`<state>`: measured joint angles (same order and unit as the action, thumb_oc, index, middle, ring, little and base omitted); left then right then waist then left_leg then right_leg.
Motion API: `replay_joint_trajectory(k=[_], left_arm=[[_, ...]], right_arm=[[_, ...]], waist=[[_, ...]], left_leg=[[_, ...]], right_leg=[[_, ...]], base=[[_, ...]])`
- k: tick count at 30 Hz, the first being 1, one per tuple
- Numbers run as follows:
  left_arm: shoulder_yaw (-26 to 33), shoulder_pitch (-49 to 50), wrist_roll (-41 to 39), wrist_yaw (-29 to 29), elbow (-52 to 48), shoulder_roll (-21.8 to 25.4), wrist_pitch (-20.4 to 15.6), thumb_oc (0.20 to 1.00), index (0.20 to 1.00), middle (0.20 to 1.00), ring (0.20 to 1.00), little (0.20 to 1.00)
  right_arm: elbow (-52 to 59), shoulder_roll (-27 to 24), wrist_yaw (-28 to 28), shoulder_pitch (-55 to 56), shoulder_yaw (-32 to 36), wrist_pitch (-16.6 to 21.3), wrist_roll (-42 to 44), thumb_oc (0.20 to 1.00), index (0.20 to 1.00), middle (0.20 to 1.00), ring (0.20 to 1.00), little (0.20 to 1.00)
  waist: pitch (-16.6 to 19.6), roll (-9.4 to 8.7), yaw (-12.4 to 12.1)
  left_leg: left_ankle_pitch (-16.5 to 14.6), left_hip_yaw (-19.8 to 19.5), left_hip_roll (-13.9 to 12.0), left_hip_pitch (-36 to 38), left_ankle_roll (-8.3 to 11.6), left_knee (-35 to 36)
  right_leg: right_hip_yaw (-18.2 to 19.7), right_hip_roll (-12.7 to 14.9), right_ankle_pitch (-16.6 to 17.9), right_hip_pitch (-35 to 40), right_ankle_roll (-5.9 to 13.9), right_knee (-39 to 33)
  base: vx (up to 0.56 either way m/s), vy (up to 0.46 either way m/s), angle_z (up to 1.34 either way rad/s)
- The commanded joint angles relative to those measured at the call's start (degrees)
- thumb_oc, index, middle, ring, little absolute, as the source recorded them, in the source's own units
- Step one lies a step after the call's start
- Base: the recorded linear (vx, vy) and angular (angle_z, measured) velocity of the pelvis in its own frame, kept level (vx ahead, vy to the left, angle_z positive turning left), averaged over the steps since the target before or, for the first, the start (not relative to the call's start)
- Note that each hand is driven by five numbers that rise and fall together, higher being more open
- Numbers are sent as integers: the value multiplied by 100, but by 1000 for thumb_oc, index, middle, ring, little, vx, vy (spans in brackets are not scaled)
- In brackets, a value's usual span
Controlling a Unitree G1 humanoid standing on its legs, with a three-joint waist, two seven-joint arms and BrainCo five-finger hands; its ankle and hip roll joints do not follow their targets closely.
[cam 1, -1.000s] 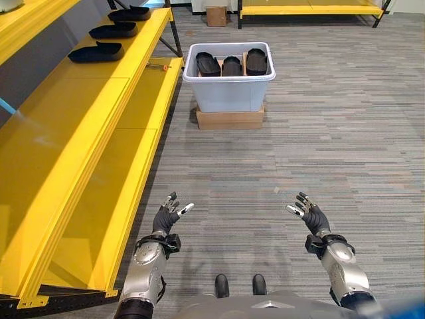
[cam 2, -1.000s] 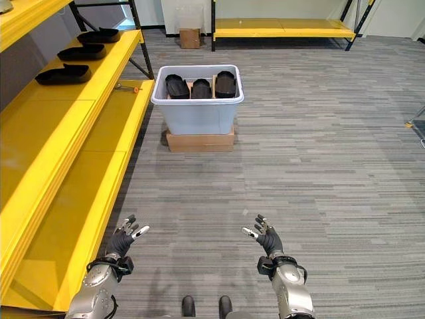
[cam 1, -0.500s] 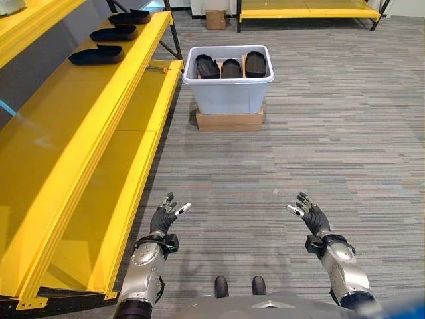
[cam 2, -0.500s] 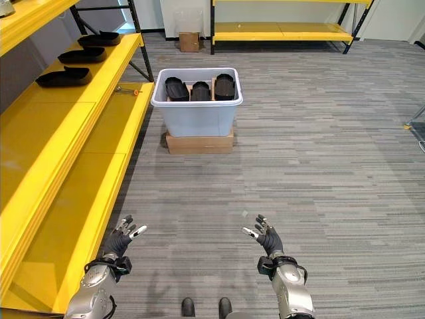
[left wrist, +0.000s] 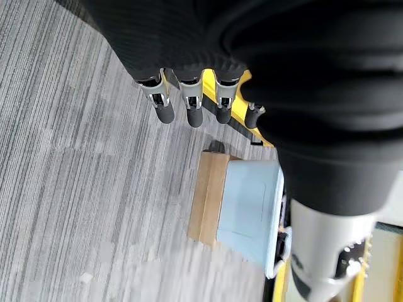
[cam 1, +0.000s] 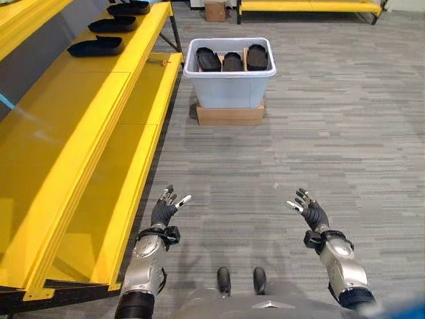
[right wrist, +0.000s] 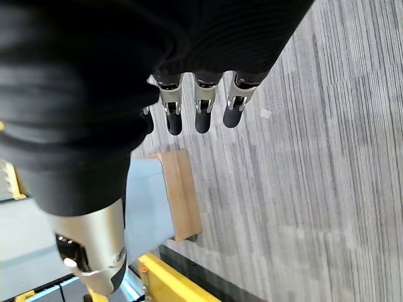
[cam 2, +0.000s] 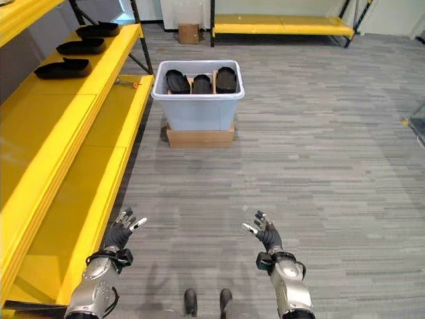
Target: Move parts from the plastic box to the shelf.
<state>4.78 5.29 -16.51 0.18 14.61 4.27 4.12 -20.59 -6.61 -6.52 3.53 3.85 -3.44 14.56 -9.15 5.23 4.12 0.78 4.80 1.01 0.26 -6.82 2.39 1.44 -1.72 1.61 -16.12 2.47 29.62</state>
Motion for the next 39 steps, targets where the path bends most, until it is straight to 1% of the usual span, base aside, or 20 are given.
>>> replay_joint_trajectory(k=[1, 4, 5, 6, 7, 12, 17, 21, 24, 25, 27, 28, 29, 30, 31, 32, 33, 34, 37, 39], left_arm=[[244, -118, -129, -29, -224, 123, -294, 1000, 1000, 1000, 1000, 1000], [253, -107, -106, -38, -276, 101, -285, 1000, 1000, 1000, 1000, 1000], [220, -130, -127, -48, -277, 84, -293, 1000, 1000, 1000, 1000, 1000], [223, -135, -112, -34, -272, 111, -298, 1000, 1000, 1000, 1000, 1000], [187, -190, -137, 20, -258, 127, -317, 1000, 1000, 1000, 1000, 1000], [92, -191, -132, 0, -218, 105, -333, 1000, 1000, 1000, 1000, 1000], [-13, -93, -81, -89, -263, 17, -281, 1000, 1000, 1000, 1000, 1000], [-9, 78, -79, -166, -362, -48, -268, 1000, 1000, 1000, 1000, 1000], [-18, 190, -126, -198, -429, -84, -248, 1000, 1000, 1000, 1000, 1000], [-20, 188, -127, -198, -429, -82, -248, 1000, 1000, 1000, 1000, 1000], [-33, 238, -167, -233, -471, -62, -243, 1000, 1000, 1000, 1000, 1000], [-35, 238, -167, -233, -473, -63, -242, 1000, 1000, 1000, 1000, 1000], [-2, 245, -164, -242, -450, -34, -230, 1000, 1000, 1000, 1000, 1000], [-4, 246, -165, -243, -450, -34, -230, 1000, 1000, 1000, 1000, 1000], [59, 304, -171, -253, -444, 33, -229, 1000, 1000, 1000, 1000, 1000], [56, 309, -172, -254, -446, 35, -229, 1000, 1000, 1000, 1000, 1000], [77, 345, -165, -253, -467, 87, -245, 1000, 1000, 1000, 1000, 1000], [76, 350, -166, -253, -469, 90, -245, 1000, 1000, 1000, 1000, 1000], [179, 311, -104, -264, -421, 74, -256, 1000, 1000, 1000, 1000, 1000], [286, 342, -118, -253, -424, 61, -283, 1000, 1000, 1000, 1000, 1000]], right_arm=[[325, 134, -98, 41, -62, 285, 245, 1000, 1000, 1000, 1000, 1000], [367, 124, -92, 75, -52, 253, 344, 1000, 1000, 1000, 1000, 1000], [371, 90, -94, 101, -47, 238, 351, 1000, 1000, 1000, 1000, 1000], [407, 65, -78, 99, -54, 234, 346, 1000, 1000, 1000, 1000, 1000], [417, 98, -40, 19, -77, 216, 374, 1000, 1000, 1000, 1000, 1000], [434, 74, -35, 127, -40, 230, 346, 1000, 1000, 1000, 1000, 1000], [464, -207, -13, 188, 24, 269, 317, 1000, 1000, 1000, 1000, 1000], [476, -314, 2, 314, 71, 286, 274, 1000, 1000, 1000, 1000, 1000], [462, -404, 20, 339, 62, 280, 212, 1000, 1000, 1000, 1000, 1000], [464, -403, 21, 339, 64, 278, 212, 1000, 1000, 1000, 1000, 1000], [447, -459, 73, 349, 86, 274, 194, 1000, 1000, 1000, 1000, 1000], [448, -460, 73, 349, 88, 274, 194, 1000, 1000, 1000, 1000, 1000], [386, -456, 124, 329, 128, 243, 190, 1000, 1000, 1000, 1000, 1000], [385, -455, 124, 330, 129, 243, 189, 1000, 1000, 1000, 1000, 1000], [363, -416, 103, 350, 149, 232, 191, 1000, 1000, 1000, 1000, 1000], [363, -414, 102, 354, 150, 232, 191, 1000, 1000, 1000, 1000, 1000], [320, -356, 84, 402, 168, 221, 177, 1000, 1000, 1000, 1000, 1000], [322, -354, 83, 407, 167, 221, 177, 1000, 1000, 1000, 1000, 1000], [208, -306, 73, 424, 193, 229, 143, 1000, 1000, 1000, 1000, 1000], [165, -274, 29, 403, 162, 245, 133, 1000, 1000, 1000, 1000, 1000]], waist=[[-131, 174, 47], [-164, 161, 158], [-134, 127, 229], [-120, 148, 245], [-110, 261, 272], [103, 294, 461], [448, 486, 623], [591, 249, 498], [487, -252, 201], [483, -226, 206], [251, -487, -11], [232, -467, -18], [182, -545, -138], [171, -530, -147], [207, -581, -242], [174, -590, -272], [197, -632, -350], [178, -651, -359], [261, -585, -524], [375, -567, -702]], left_leg=[[53, -337, -317, 676, 988, 261], [15, -444, -186, 741, 956, 261], [-37, -470, -93, 769, 920, 261], [-72, -466, -113, 779, 916, 261], [-102, -396, -282, 907, 961, 261], [-194, -464, -363, 1200, 903, 261], [168, -519, -803, 1373, 888, -159], [192, -599, -811, 1103, 821, -1153], [3, -566, -450, 200, 865, -3353], [-45, -580, -476, 150, 867, -3447], [-231, -389, -393, -395, 914, -4353], [-257, -390, -416, -385, 917, -4384], [-316, -270, -209, -1002, 928, -4018], [-343, -268, -227, -992, 929, -4039], [-272, -164, -168, -1279, 920, -3169], [-279, -135, -171, -1211, 919, -3140], [-257, -34, -268, -1304, 861, -1820], [-229, -18, -250, -1238, 859, -1750], [23, -70, -307, -1473, 822, 245], [-46, -341, -282, -1938, 837, 261]], right_leg=[[1, -159, 208, 12, -256, -430], [24, -342, 208, -122, -242, -1048], [-46, -226, 240, -264, -290, -2172], [-122, -160, 259, -316, -303, -2587], [-347, 34, 324, -627, -261, -3409], [-364, 10, 435, -479, -190, -3354], [-333, -170, 551, -273, -79, -2866], [-217, -262, 551, 165, -145, -2842], [-161, -54, 633, 740, -208, -2944], [-176, -79, 639, 734, -208, -2945], [-195, 42, 677, 1215, -265, -3043], [-195, 19, 679, 1238, -267, -3050], [-164, 26, 686, 1514, -297, -3186], [-159, 9, 689, 1538, -298, -3201], [-115, -36, 713, 1725, -282, -3302], [-85, -32, 717, 1779, -280, -3323], [-17, -106, 731, 1976, -235, -3358], [-6, -87, 728, 2009, -232, -3368], [149, -228, 558, 2342, -207, -3405], [318, -270, 486, 2506, -229, -3353]], base=[[116, 48, 3], [162, 58, 15], [226, 2, 10], [393, -56, 30], [268, -47, 49], [304, -92, 17], [519, -199, 43], [394, -230, -10], [264, -274, -4], [128, -185, -29], [213, -200, -27], [311, -181, 9], [159, -65, 5], [347, -104, 10], [197, -33, 7], [414, -52, 17], [233, -16, -21], [349, 1, -45], [387, 66, -25], [473, 140, -18]])
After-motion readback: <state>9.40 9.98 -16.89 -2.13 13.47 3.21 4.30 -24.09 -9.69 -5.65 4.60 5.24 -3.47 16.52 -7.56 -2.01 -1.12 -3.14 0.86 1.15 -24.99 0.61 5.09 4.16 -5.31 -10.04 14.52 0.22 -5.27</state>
